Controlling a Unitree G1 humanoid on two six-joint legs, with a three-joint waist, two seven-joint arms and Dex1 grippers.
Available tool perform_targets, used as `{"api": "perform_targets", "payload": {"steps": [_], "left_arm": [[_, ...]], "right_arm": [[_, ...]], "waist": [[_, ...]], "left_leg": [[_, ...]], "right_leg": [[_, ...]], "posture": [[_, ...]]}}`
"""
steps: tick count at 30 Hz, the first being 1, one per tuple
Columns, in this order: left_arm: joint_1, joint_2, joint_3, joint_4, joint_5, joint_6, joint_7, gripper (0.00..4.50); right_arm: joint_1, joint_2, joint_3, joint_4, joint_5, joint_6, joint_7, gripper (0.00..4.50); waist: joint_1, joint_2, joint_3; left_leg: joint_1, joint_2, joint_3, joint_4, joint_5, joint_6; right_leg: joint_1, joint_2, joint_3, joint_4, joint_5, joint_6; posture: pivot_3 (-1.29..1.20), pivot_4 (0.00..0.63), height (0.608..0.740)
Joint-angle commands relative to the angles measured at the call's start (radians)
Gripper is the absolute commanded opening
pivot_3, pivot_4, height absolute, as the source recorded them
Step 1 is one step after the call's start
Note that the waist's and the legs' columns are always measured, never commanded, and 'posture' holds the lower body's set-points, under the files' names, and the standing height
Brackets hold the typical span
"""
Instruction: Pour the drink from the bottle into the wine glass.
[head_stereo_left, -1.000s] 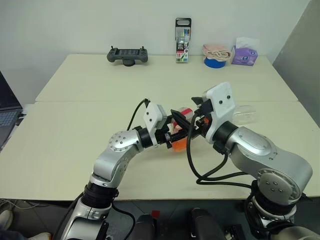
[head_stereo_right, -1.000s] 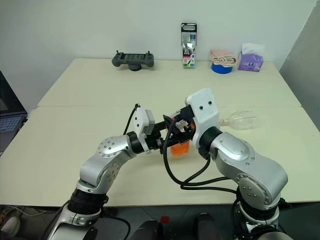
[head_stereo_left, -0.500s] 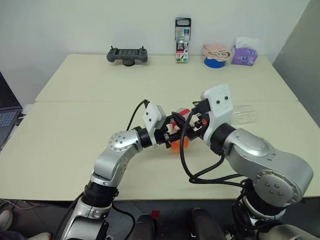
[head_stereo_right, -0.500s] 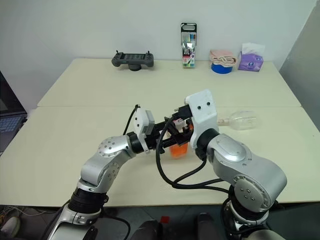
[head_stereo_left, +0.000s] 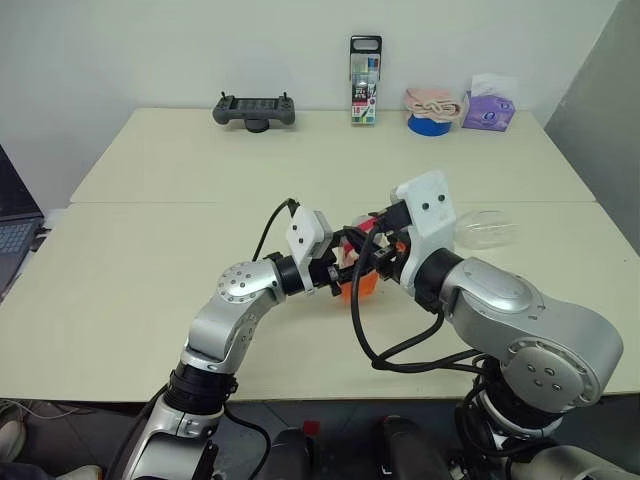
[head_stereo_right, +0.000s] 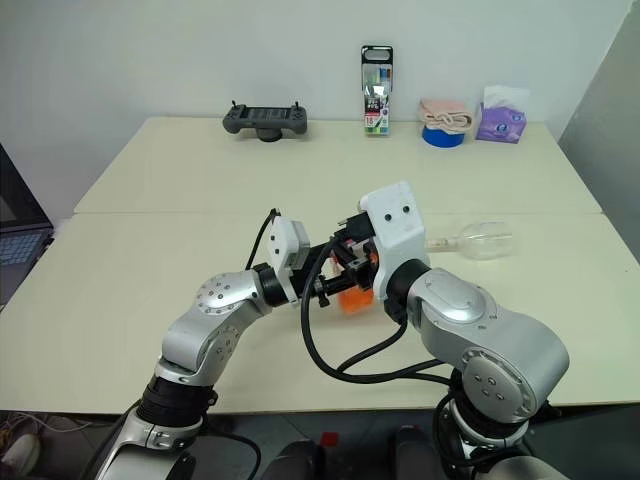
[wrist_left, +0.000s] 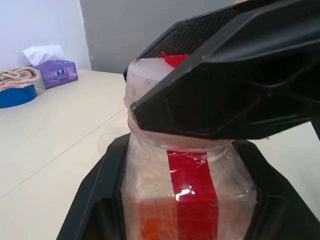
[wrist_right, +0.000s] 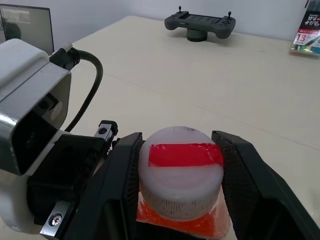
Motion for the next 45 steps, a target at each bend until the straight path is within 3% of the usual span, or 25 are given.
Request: {"api": "perform_targets", "payload": {"steps": [1, 3, 6, 8, 13, 16, 18, 21, 28, 29, 40, 45], "left_arm": [[-0.015, -0.007, 0.017, -0.031, -0.005, -0.03, 0.002, 2.15], [-0.02, -0.01, 0.018, -0.041, -0.016, -0.014, -0.003, 2.15], [-0.024, -0.013, 0.013, -0.074, -0.05, 0.028, -0.02, 2.15], [-0.026, -0.009, 0.006, -0.101, -0.073, 0.062, -0.032, 2.15], [-0.014, 0.026, -0.017, -0.185, -0.141, 0.148, -0.067, 2.15], [-0.004, 0.041, -0.039, -0.218, -0.139, 0.161, -0.074, 2.15], [0.003, 0.045, -0.04, -0.223, -0.133, 0.159, -0.071, 2.15], [-0.004, 0.036, -0.032, -0.205, -0.11, 0.144, -0.045, 2.15], [-0.014, -0.007, -0.018, -0.156, -0.07, 0.099, -0.02, 2.15], [-0.015, -0.01, -0.021, -0.152, -0.066, 0.094, -0.022, 2.15], [-0.032, -0.022, -0.037, -0.103, -0.055, 0.052, -0.039, 2.15], [-0.032, -0.031, -0.046, -0.088, -0.051, 0.04, -0.046, 2.15]], "right_arm": [[-0.028, -0.067, -0.009, -0.038, -0.012, -0.001, 0.038, 1.91], [-0.02, -0.219, -0.018, -0.004, 0.086, -0.116, 0.253, 1.91], [0.044, -0.477, -0.079, 0.052, 0.341, -0.292, 0.782, 1.91], [0.054, -0.624, -0.047, 0.129, 0.356, -0.443, 1.053, 1.91], [-0.002, -0.71, 0.1, 0.306, 0.269, -0.721, 1.367, 1.91], [-0.03, -0.723, 0.143, 0.368, 0.245, -0.794, 1.451, 1.91], [-0.043, -0.725, 0.189, 0.403, 0.153, -0.873, 1.44, 1.91], [-0.052, -0.719, 0.179, 0.418, 0.183, -0.847, 1.424, 1.91], [-0.006, -0.717, 0.102, 0.379, 0.188, -0.813, 1.292, 4.33], [0.002, -0.708, 0.09, 0.375, 0.187, -0.808, 1.26, 4.5], [0.068, -0.642, -0.031, 0.279, 0.179, -0.73, 0.882, 4.5], [0.104, -0.638, -0.045, 0.243, 0.194, -0.718, 0.807, 4.5]], "waist": [[0.0, 0.0, 0.0], [0.0, 0.0, 0.0], [0.006, 0.0, 0.0], [0.004, 0.0, 0.001], [-0.023, 0.0, 0.002], [-0.02, 0.0, 0.002], [-0.017, 0.0, 0.002], [-0.012, 0.0, 0.002], [0.008, 0.0, 0.002], [0.009, 0.0, 0.002], [0.009, 0.0, 0.002], [0.009, 0.0, 0.002]], "left_leg": [[0.0, 0.0, 0.0, 0.0, 0.0, 0.0], [0.0, 0.0, 0.0, 0.0, 0.0, 0.0], [-0.001, -0.002, 0.0, 0.0, 0.0, 0.0], [-0.001, -0.003, 0.0, 0.0, 0.0, 0.001], [0.003, 0.002, 0.004, 0.0, -0.002, 0.004], [0.003, 0.004, 0.001, 0.0, -0.002, 0.004], [0.002, 0.004, 0.001, 0.001, -0.002, 0.003], [0.002, 0.002, 0.001, 0.001, -0.002, 0.003], [0.0, -0.001, 0.001, 0.001, -0.002, 0.003], [0.0, -0.001, 0.001, 0.001, -0.002, 0.003], [0.0, -0.001, 0.001, 0.001, -0.002, 0.002], [0.0, -0.001, 0.002, 0.001, -0.002, 0.002]], "right_leg": [[0.0, 0.0, 0.0, 0.0, 0.0, 0.0], [0.0, 0.0, 0.0, 0.0, 0.0, 0.0], [0.002, -0.001, -0.002, -0.004, 0.0, 0.001], [0.003, -0.002, -0.001, -0.005, -0.001, 0.002], [0.003, 0.002, 0.001, -0.001, -0.002, 0.003], [0.002, 0.005, -0.002, 0.0, -0.002, 0.003], [0.002, 0.004, -0.001, 0.0, -0.002, 0.003], [0.003, 0.002, 0.0, 0.0, -0.002, 0.003], [0.002, -0.002, 0.0, -0.002, -0.002, 0.003], [0.002, -0.002, 0.0, -0.002, -0.002, 0.003], [0.002, -0.001, 0.0, -0.002, -0.002, 0.003], [0.002, -0.002, 0.001, -0.002, -0.002, 0.003]], "posture": [[0.0, 0.15, 0.74], [0.0, 0.15, 0.74], [0.0, 0.15, 0.74], [0.0, 0.15, 0.74], [0.0, 0.15, 0.74], [0.0, 0.15, 0.74], [0.0, 0.15, 0.74], [0.0, 0.15, 0.74], [0.0, 0.15, 0.74], [0.0, 0.15, 0.74], [0.0, 0.15, 0.74], [0.0, 0.15, 0.74]]}}
